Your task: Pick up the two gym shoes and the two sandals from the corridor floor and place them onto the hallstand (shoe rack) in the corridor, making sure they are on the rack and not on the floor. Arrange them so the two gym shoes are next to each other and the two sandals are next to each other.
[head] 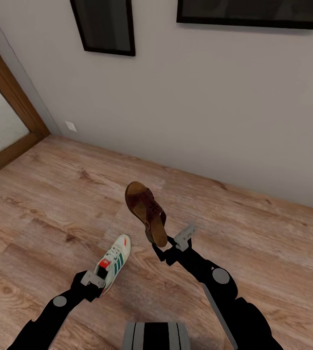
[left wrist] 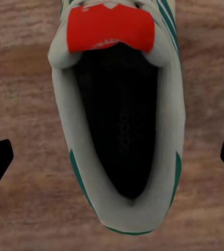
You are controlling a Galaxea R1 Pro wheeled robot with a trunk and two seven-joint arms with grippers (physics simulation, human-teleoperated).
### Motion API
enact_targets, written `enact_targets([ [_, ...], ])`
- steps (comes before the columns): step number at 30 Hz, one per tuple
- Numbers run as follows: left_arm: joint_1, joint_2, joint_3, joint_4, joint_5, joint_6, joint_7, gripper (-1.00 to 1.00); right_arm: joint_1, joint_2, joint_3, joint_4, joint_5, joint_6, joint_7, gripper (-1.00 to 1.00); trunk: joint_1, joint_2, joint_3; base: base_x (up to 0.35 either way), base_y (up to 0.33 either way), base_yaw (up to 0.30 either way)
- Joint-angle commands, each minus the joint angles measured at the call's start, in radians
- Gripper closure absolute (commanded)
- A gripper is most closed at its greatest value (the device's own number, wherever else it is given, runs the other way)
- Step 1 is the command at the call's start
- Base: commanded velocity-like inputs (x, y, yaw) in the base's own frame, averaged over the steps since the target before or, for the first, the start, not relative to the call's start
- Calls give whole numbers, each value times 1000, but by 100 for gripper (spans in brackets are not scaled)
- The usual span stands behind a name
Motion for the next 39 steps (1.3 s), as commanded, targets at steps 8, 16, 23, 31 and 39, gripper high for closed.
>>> enact_targets([
  [8,0,0,1,-1,-7,-1,-2,-100,0,0,0,-2,0,7,2,100,2,-2,-31,0,0,0],
  [16,0,1,2,-1,-7,0,-2,-100,0,0,0,-2,0,7,2,100,2,-2,-43,0,0,0],
  [23,0,1,3,-1,-6,0,-2,-100,0,0,0,-2,0,7,2,100,3,-2,-61,0,0,0],
  [31,0,0,4,-1,-7,0,-2,-100,0,1,0,-2,0,7,2,100,5,-3,-87,0,0,0],
  [39,0,0,8,-1,-7,0,-2,-100,0,0,0,-2,0,7,2,100,5,-3,-89,0,0,0],
])
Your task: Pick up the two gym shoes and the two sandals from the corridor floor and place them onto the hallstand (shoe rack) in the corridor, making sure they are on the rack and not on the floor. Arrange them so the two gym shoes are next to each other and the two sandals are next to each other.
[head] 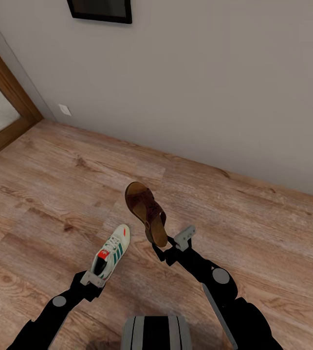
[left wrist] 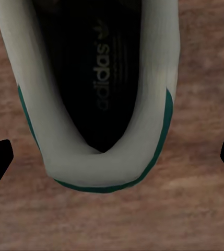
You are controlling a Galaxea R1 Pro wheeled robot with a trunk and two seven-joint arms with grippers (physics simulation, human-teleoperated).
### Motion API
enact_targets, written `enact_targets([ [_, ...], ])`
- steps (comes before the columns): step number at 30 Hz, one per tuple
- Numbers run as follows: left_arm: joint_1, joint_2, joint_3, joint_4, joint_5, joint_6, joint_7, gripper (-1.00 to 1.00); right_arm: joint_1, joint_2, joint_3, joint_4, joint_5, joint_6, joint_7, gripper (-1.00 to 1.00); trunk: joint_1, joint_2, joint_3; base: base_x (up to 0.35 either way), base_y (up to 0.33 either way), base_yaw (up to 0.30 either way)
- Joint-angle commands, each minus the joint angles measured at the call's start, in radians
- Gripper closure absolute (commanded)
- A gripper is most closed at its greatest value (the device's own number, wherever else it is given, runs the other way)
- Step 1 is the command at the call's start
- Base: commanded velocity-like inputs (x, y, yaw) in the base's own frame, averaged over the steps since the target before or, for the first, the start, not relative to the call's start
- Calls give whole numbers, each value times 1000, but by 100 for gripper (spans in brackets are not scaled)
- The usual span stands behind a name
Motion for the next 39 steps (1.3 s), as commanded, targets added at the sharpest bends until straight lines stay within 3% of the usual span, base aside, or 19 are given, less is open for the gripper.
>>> enact_targets([
  [1,0,0,0,-1,-7,0,-3,-100,0,0,0,-2,0,7,2,100,0,0,-1,0,0,0],
  [39,0,2,1,-1,-7,0,-2,-100,0,0,0,-2,0,7,2,100,0,0,-4,31,7,0],
])
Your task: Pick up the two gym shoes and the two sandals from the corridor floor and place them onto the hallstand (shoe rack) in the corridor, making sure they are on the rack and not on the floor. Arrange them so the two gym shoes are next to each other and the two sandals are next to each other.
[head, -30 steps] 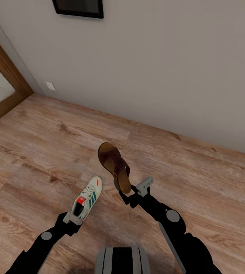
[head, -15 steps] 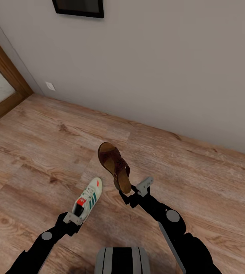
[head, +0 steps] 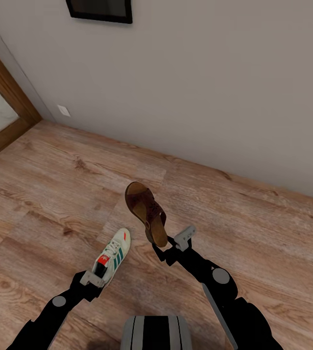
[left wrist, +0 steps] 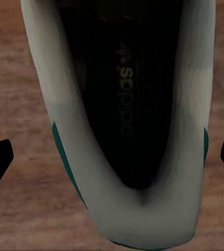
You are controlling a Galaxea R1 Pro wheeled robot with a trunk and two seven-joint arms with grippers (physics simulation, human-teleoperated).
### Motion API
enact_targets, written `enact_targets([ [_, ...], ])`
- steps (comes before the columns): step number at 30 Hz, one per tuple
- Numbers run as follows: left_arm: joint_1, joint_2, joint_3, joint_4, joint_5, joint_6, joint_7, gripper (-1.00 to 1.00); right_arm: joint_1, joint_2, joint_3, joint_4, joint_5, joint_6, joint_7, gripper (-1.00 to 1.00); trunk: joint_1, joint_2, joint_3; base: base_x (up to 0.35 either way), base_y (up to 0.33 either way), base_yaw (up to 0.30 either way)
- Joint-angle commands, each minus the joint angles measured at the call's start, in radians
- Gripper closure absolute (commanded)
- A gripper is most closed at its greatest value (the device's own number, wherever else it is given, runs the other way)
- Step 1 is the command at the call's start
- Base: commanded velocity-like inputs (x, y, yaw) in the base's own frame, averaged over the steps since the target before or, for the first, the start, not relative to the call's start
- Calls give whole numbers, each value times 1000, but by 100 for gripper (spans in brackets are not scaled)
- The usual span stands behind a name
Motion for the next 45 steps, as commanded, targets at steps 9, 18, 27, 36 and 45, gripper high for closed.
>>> enact_targets([
  [9,0,0,1,1,-6,2,-3,-100,0,0,0,-2,1,7,2,100,0,0,-1,0,0,0],
  [18,0,-2,-4,0,-7,3,-3,-100,0,0,-1,-2,1,7,2,100,0,0,-1,0,0,0],
  [27,0,0,1,0,-6,3,-3,-100,0,1,-1,-2,1,7,2,100,0,0,-1,0,0,0],
  [36,0,0,1,0,-6,3,-3,-100,0,1,-1,-2,1,7,2,100,0,0,-5,0,0,0],
  [45,0,-1,1,0,-6,4,-3,-100,0,0,-1,-2,1,7,2,100,0,0,-6,0,0,0],
])
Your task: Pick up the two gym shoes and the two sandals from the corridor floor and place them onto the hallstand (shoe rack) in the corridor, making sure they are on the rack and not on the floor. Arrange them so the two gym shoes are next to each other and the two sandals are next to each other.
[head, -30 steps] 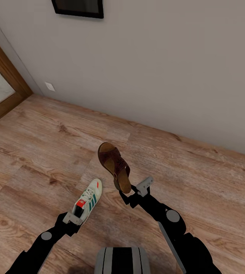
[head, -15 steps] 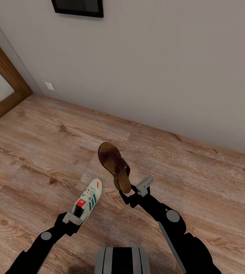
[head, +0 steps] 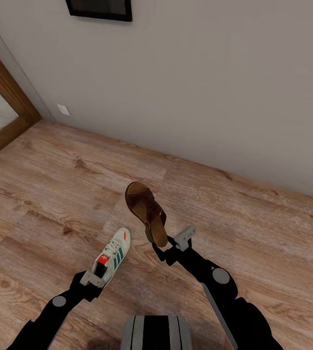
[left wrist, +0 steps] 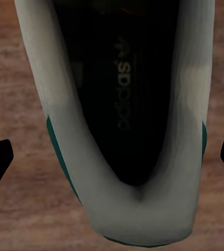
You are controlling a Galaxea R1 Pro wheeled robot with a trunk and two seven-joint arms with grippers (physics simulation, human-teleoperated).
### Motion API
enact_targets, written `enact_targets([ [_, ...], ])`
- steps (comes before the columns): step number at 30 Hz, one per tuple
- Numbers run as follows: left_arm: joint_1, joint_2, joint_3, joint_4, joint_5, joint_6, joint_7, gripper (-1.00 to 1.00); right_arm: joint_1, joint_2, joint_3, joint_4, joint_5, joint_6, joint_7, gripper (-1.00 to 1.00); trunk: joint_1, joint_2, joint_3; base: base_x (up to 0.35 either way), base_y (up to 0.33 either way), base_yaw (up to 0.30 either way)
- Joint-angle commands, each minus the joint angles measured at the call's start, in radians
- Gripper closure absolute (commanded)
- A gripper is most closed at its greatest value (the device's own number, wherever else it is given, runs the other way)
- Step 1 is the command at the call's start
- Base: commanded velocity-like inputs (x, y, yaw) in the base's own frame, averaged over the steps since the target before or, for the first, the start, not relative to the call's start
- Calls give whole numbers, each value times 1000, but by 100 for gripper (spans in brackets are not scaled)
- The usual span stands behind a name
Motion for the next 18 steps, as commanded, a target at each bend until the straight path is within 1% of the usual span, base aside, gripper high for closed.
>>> enact_targets([
  [1,0,0,0,-1,-7,1,-3,-100,0,0,0,-2,0,7,2,100,0,0,-1,0,0,0],
  [4,0,0,0,-1,-7,2,-3,-100,0,0,0,-2,0,7,2,100,0,0,-1,0,0,0],
  [5,0,1,0,-1,-7,2,-2,100,0,0,0,-2,0,7,2,100,0,0,-1,0,0,0],
  [18,0,2,2,-2,-7,-2,-2,100,0,0,0,-2,0,7,2,100,0,0,-1,0,0,0],
])
